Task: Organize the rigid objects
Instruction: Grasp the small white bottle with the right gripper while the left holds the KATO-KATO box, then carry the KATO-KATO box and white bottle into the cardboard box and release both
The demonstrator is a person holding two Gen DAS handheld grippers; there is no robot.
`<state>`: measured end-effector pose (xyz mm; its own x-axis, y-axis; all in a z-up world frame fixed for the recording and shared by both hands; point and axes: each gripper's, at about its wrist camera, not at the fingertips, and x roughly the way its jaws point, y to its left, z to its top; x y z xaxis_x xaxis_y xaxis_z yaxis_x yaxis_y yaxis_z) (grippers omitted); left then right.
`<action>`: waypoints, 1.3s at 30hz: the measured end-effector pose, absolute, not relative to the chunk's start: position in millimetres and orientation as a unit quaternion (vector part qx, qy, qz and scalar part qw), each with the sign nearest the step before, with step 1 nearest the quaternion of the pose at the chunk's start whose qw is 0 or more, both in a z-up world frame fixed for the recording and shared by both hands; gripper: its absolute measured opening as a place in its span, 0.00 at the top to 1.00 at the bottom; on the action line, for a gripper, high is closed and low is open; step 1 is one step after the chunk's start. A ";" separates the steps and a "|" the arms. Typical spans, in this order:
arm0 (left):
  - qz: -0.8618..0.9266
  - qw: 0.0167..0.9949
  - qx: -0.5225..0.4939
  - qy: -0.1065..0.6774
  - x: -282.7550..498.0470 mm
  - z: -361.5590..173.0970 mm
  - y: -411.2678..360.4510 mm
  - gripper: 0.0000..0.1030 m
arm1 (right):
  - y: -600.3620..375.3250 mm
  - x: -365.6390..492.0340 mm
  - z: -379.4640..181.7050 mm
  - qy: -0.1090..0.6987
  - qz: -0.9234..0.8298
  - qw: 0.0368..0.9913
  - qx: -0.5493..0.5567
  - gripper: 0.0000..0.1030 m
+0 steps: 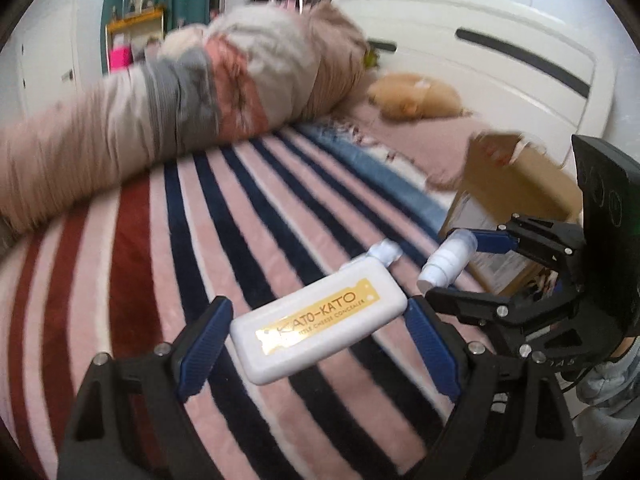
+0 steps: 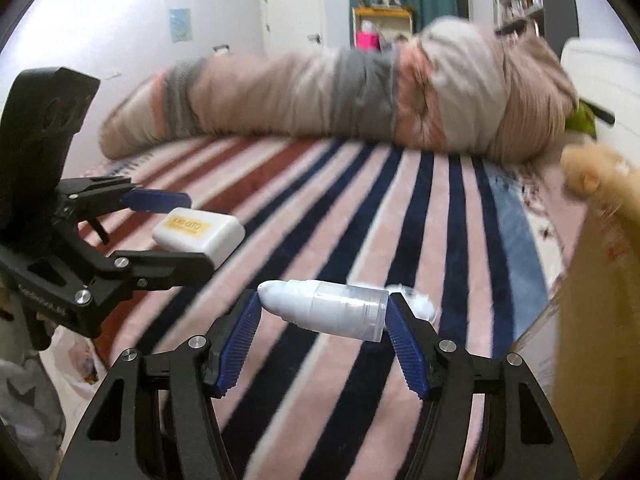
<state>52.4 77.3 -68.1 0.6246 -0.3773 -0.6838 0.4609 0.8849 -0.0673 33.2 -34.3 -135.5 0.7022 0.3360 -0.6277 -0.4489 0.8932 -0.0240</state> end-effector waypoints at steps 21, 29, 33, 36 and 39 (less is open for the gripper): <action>-0.384 0.858 0.128 0.316 41.2 20.6 -152.5 0.16 | -233.0 -4.2 -63.3 0.295 0.072 0.951 -0.062 0.41; -0.383 0.841 0.147 0.352 61.9 -5.7 -194.7 0.16 | -265.2 22.3 -78.8 0.323 0.056 0.941 -0.079 0.37; -0.378 0.841 0.155 0.355 65.0 -10.1 -196.4 0.16 | -267.9 26.2 -82.8 0.321 0.045 0.943 -0.081 0.26; -0.372 0.841 0.164 0.357 64.8 -11.5 -195.2 0.16 | -269.5 25.2 -83.4 0.319 0.049 0.943 -0.076 0.26; -0.366 0.840 0.171 0.361 66.8 -14.8 -196.0 0.16 | -269.6 24.5 -83.1 0.319 0.048 0.944 -0.075 0.26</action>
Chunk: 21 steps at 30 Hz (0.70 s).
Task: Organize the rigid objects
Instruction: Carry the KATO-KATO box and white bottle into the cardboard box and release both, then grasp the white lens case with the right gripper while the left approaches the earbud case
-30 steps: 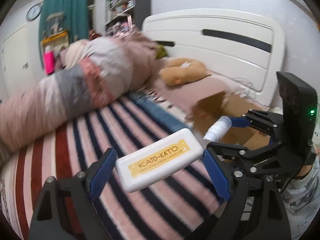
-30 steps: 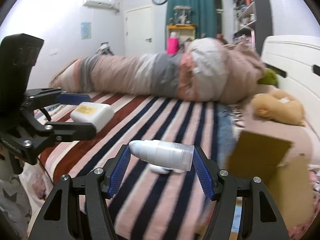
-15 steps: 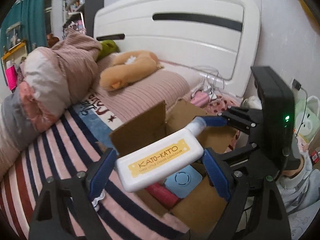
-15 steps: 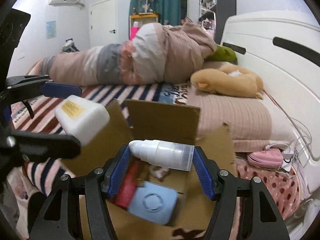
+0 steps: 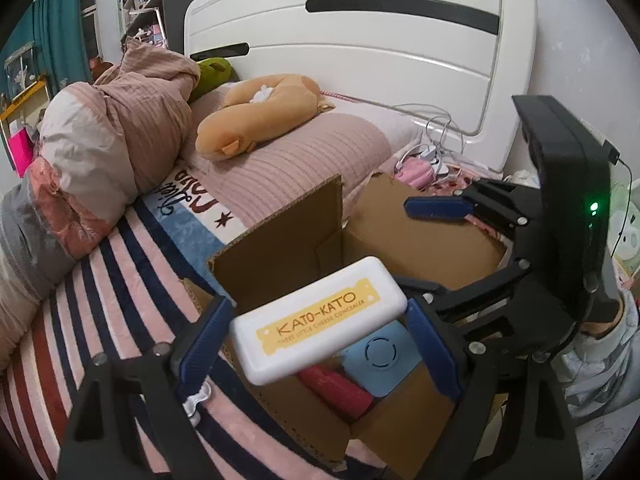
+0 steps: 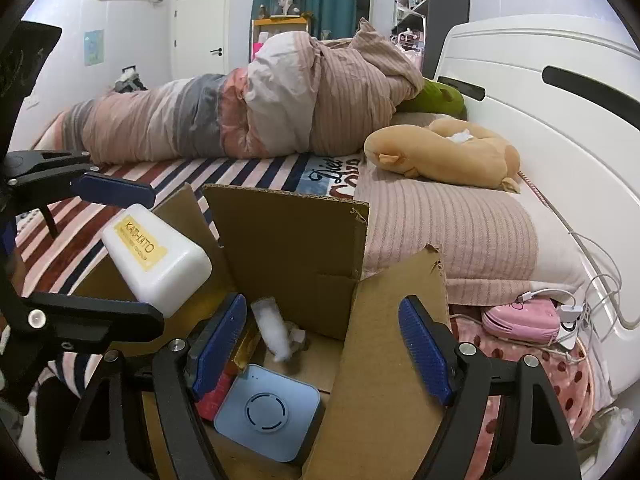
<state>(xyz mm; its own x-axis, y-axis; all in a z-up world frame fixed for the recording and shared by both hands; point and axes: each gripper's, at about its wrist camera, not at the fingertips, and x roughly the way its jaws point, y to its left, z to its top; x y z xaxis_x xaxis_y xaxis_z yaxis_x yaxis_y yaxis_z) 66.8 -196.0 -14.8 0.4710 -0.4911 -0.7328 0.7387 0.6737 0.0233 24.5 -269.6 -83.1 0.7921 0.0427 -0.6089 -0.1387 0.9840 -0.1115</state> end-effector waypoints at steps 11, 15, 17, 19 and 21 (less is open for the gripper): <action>-0.361 0.857 0.139 0.340 62.7 4.3 -171.3 0.11 | -266.3 17.0 -75.9 0.318 0.040 0.944 -0.081 0.26; -0.345 0.871 0.130 0.325 57.5 17.3 -145.7 0.11 | -256.4 9.5 -65.8 0.311 0.045 0.946 -0.082 0.26; -0.331 0.879 0.131 0.318 53.5 22.1 -128.8 0.11 | -246.6 6.6 -58.6 0.302 0.063 0.948 -0.078 0.26; -0.312 0.887 0.126 0.316 52.4 25.2 -106.3 0.11 | -231.8 4.0 -51.4 0.291 0.087 0.950 -0.071 0.26; -0.293 0.894 0.119 0.318 53.0 24.5 -82.0 0.11 | -210.3 2.4 -45.2 0.281 0.120 0.950 -0.061 0.26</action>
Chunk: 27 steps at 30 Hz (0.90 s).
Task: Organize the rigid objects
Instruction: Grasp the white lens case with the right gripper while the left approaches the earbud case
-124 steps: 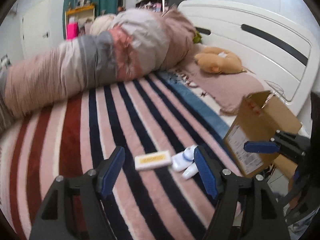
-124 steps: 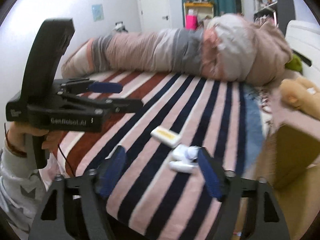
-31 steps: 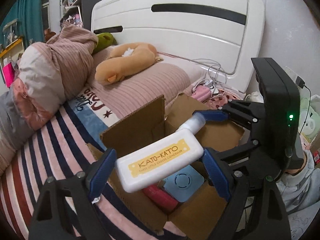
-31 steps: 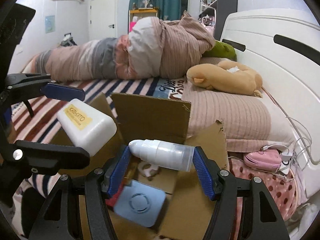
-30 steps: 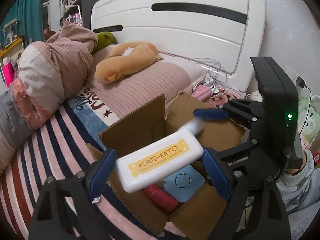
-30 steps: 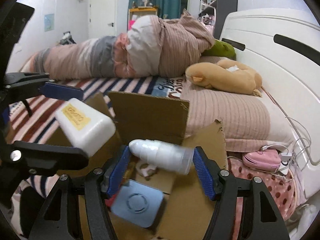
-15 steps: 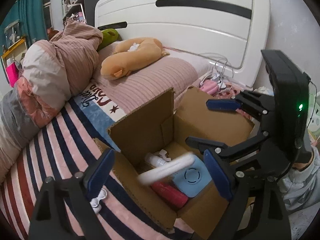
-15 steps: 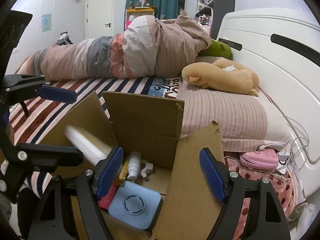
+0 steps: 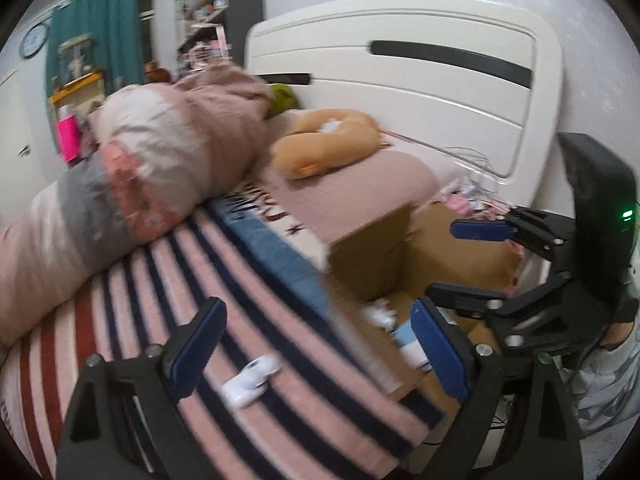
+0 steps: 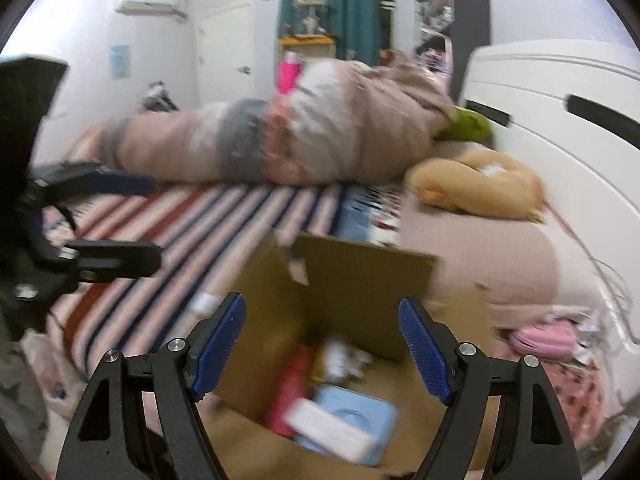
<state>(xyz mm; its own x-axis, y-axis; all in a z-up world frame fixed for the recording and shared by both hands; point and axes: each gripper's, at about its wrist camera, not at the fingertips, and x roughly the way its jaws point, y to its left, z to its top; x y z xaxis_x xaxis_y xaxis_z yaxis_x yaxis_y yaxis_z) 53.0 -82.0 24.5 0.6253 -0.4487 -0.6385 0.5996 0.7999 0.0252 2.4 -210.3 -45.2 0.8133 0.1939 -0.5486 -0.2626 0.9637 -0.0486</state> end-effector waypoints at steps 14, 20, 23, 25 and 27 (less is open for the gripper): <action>-0.199 0.904 0.057 0.373 65.3 -55.0 82.9 0.11 | -52.5 44.6 -105.5 0.347 0.219 0.911 -0.044 0.26; -0.232 0.891 0.030 0.389 81.1 -98.0 101.5 0.11 | -55.4 88.5 -160.7 0.397 0.187 0.898 0.034 0.26; -0.247 0.882 0.026 0.400 97.0 -117.5 97.4 0.11 | -66.4 104.2 -181.2 0.399 0.150 0.904 0.042 0.26; -0.259 0.873 0.023 0.412 108.5 -131.1 90.8 0.11 | -74.6 115.6 -194.4 0.401 0.135 0.905 0.053 0.26; -0.271 0.867 0.020 0.418 117.6 -141.1 83.6 0.11 | -81.7 127.8 -206.5 0.404 0.125 0.904 0.062 0.28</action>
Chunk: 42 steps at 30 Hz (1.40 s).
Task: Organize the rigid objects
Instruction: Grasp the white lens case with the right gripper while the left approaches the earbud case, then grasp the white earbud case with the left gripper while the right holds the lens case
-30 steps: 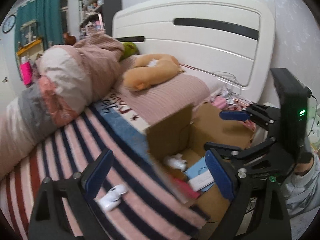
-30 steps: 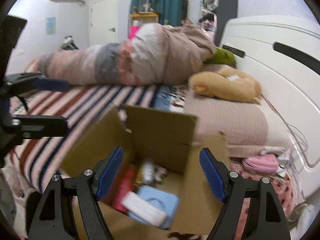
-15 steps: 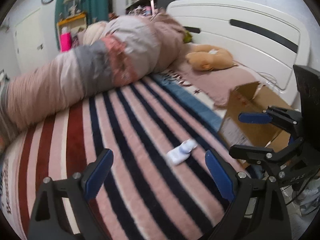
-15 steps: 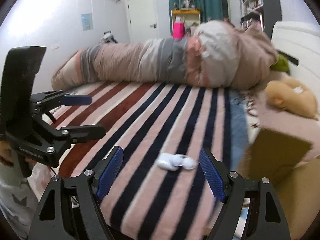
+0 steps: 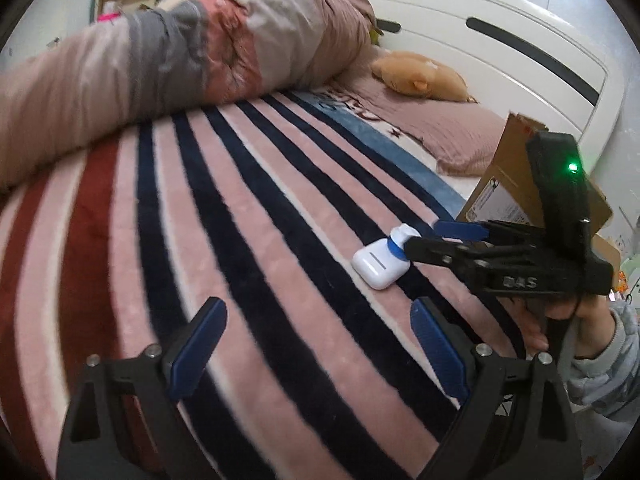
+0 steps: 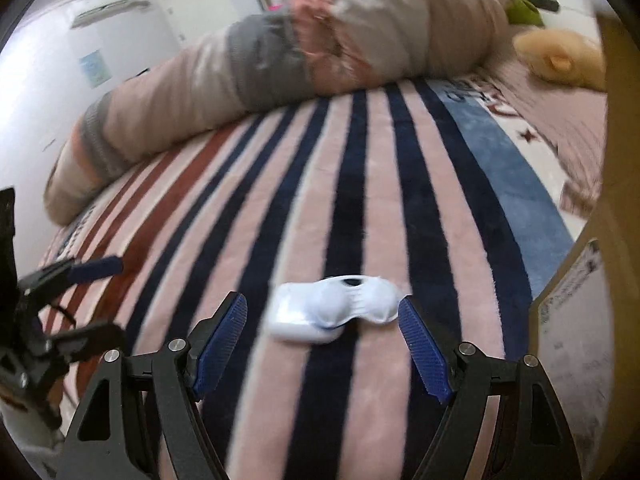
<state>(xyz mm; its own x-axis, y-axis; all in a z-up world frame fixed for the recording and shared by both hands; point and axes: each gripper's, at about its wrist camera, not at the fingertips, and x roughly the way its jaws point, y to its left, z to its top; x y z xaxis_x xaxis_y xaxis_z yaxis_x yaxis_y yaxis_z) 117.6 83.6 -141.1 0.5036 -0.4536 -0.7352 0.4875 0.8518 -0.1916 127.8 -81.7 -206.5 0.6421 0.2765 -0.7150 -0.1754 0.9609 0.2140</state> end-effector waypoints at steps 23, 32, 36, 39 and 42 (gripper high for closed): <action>-0.366 0.824 0.045 0.430 167.0 -190.5 0.3 0.35 | -78.3 99.3 -224.1 0.384 0.024 0.919 -0.089 0.46; -0.347 0.832 0.062 0.428 170.2 -194.9 -10.7 0.49 | -79.7 92.0 -229.0 0.385 0.051 0.917 -0.090 0.46; -0.334 0.837 0.048 0.431 164.0 -186.7 4.5 0.49 | -77.7 88.6 -227.1 0.382 0.072 0.917 -0.089 0.47; -0.318 0.848 0.040 0.422 150.8 -170.3 22.7 0.49 | -73.4 84.6 -221.3 0.378 0.086 0.917 -0.091 0.47; -0.300 0.862 0.040 0.407 129.6 -145.1 39.1 0.49 | -62.8 73.8 -204.9 0.359 0.110 0.922 -0.097 0.47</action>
<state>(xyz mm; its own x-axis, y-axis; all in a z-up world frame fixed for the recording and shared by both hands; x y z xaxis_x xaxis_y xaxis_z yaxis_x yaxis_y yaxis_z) 129.6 39.1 -145.1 0.4883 -0.4850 -0.7255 0.5503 0.8164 -0.1753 73.8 -62.8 -204.9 0.7180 0.1328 -0.6833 -0.2727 0.9568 -0.1006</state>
